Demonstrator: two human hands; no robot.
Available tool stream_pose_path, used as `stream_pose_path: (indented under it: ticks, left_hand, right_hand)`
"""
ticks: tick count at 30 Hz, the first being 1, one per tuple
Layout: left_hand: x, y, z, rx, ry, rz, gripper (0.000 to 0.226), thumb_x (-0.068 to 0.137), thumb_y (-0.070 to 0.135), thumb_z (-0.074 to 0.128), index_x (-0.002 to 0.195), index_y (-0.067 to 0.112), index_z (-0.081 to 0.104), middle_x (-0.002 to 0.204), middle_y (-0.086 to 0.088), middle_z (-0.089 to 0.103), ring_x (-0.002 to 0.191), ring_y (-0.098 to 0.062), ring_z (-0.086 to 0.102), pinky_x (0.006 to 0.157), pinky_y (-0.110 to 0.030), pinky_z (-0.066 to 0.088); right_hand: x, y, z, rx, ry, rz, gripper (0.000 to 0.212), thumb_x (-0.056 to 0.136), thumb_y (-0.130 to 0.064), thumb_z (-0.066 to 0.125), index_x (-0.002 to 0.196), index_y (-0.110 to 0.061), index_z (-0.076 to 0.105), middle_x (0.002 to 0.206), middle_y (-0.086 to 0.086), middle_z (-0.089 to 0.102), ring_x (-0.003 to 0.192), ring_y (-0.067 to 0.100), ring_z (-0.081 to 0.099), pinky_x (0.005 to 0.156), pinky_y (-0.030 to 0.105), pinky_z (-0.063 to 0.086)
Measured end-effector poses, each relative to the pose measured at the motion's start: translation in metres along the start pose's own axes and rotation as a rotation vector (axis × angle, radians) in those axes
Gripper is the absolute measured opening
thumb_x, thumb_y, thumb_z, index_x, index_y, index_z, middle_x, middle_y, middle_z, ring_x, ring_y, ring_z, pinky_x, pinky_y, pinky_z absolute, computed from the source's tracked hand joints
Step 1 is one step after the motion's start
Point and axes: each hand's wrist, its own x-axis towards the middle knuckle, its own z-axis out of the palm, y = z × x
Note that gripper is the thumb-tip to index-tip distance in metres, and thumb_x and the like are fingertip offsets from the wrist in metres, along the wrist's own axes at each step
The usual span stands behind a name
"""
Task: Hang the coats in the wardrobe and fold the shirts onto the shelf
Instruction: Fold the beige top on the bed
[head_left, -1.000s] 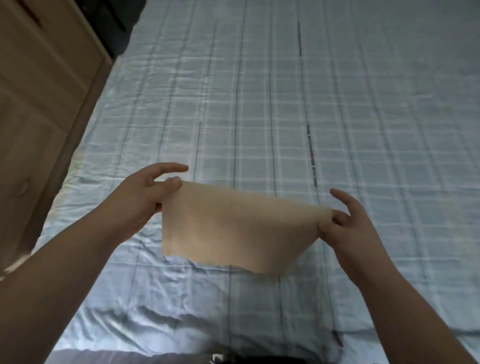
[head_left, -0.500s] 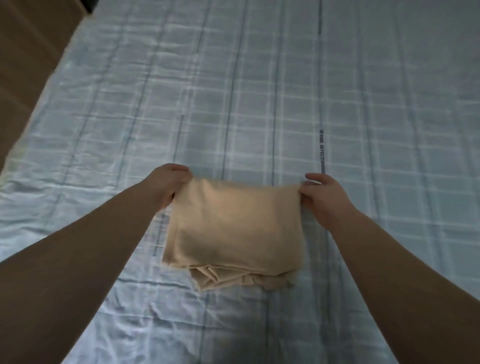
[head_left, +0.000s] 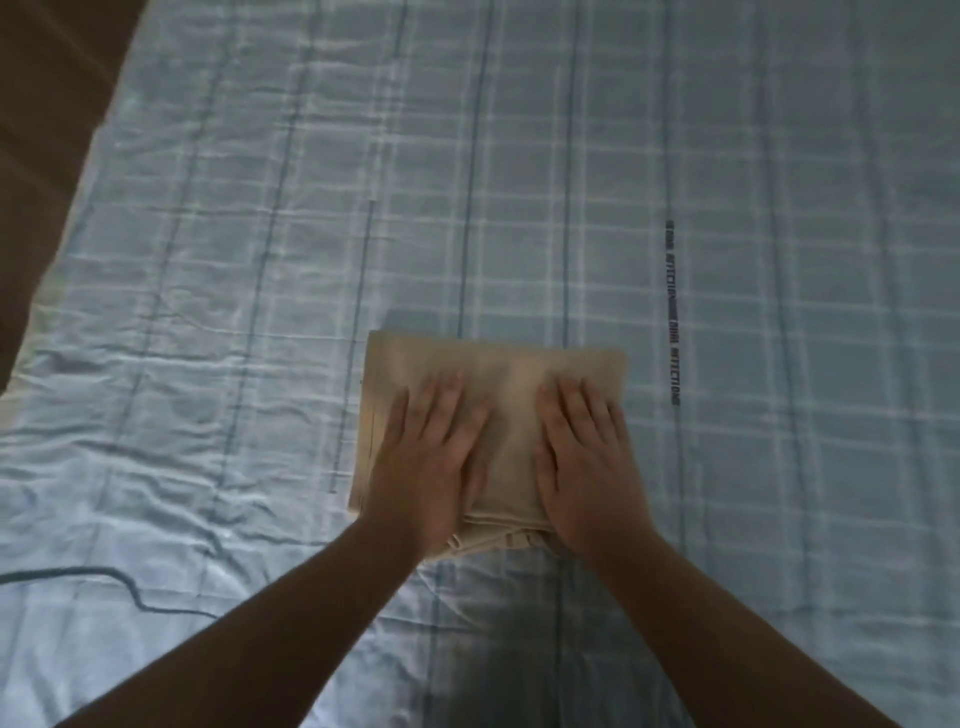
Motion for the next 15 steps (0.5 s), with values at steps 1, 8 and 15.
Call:
stream_pose_path:
  ticks: [1,8,15]
  left_hand:
    - [-0.004,0.001,0.008,0.006,-0.025,-0.042,0.059,0.098,0.047,0.034,0.153,0.027,0.030,0.157,-0.013,0.030,0.147,-0.035,0.022,0.118,-0.055,0.017]
    - [-0.024,-0.012,0.048,0.109,-0.085,-0.118,0.067,0.094,0.059,0.030,0.155,0.031,0.021,0.161,-0.014,0.020,0.149,-0.038,0.013,0.119,-0.054,0.013]
    - [-0.022,-0.006,0.026,0.037,-0.071,-0.122,0.066,0.097,0.055,0.028,0.157,0.029,0.014,0.161,-0.011,0.023,0.149,-0.032,0.015,0.119,-0.053,0.013]
  right_hand:
    - [-0.003,0.001,0.006,-0.038,-0.024,0.026,0.060,0.098,-0.033,0.040,0.153,-0.012,0.033,0.159,0.013,0.030,0.147,0.034,0.024,0.120,0.052,0.018]
    - [-0.032,0.019,0.036,-0.100,-0.079,0.115,0.068,0.098,-0.043,0.032,0.157,-0.013,0.017,0.165,0.009,0.013,0.152,0.027,0.008,0.121,0.052,0.015]
    - [-0.031,0.015,0.010,0.479,0.148,0.392,0.065,0.090,-0.029,0.054,0.151,-0.018,0.034,0.161,0.004,0.024,0.148,0.019,0.021,0.121,0.033,0.017]
